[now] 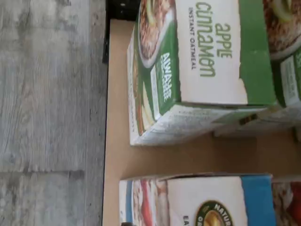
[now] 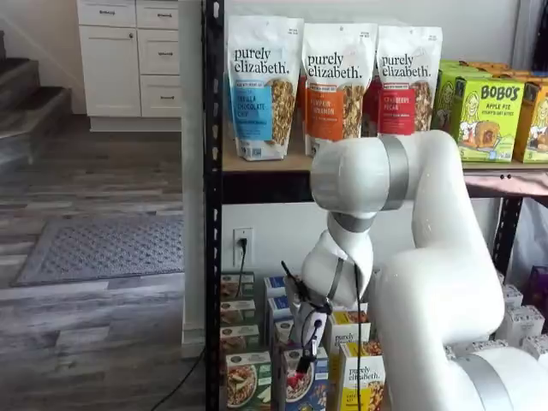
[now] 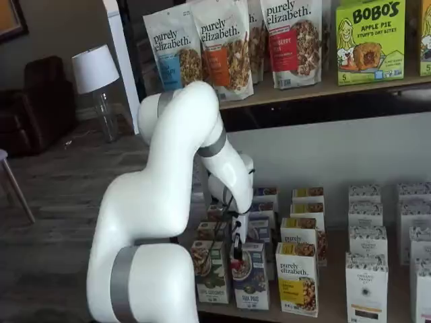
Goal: Pick up the blue and white box that is on the bottom shelf, the second box from the left
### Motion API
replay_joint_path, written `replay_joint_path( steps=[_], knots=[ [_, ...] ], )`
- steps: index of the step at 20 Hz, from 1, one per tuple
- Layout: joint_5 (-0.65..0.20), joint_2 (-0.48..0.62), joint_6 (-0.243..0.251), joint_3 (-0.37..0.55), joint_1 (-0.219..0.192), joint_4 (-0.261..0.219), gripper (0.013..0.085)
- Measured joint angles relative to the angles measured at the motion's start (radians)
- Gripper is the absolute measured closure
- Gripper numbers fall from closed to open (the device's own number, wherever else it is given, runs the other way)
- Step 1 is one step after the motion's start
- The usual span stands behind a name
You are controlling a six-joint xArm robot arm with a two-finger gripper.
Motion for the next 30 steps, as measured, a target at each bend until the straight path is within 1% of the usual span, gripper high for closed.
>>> replay_joint_path(
  steps=[2,4,9,12,17,20,26,30],
  knots=[
    [0.013,0.009,0.029,-0.014,-0.003,-0.035,0.0130],
    [0.020,0.017,0.051,-0.025,-0.004,-0.060,0.0130],
    [0.050,0.044,0.134,-0.059,-0.003,-0.151,0.0130],
    [0.055,0.054,0.159,-0.068,-0.001,-0.177,0.0130],
    [0.085,0.065,0.218,-0.088,-0.003,-0.246,0.0130],
    [0.087,0.068,0.242,-0.090,-0.004,-0.273,0.0130],
    [0.100,0.075,0.268,-0.096,-0.005,-0.305,0.0130],
    [0.094,0.076,0.281,-0.090,-0.006,-0.322,0.0130]
  ],
)
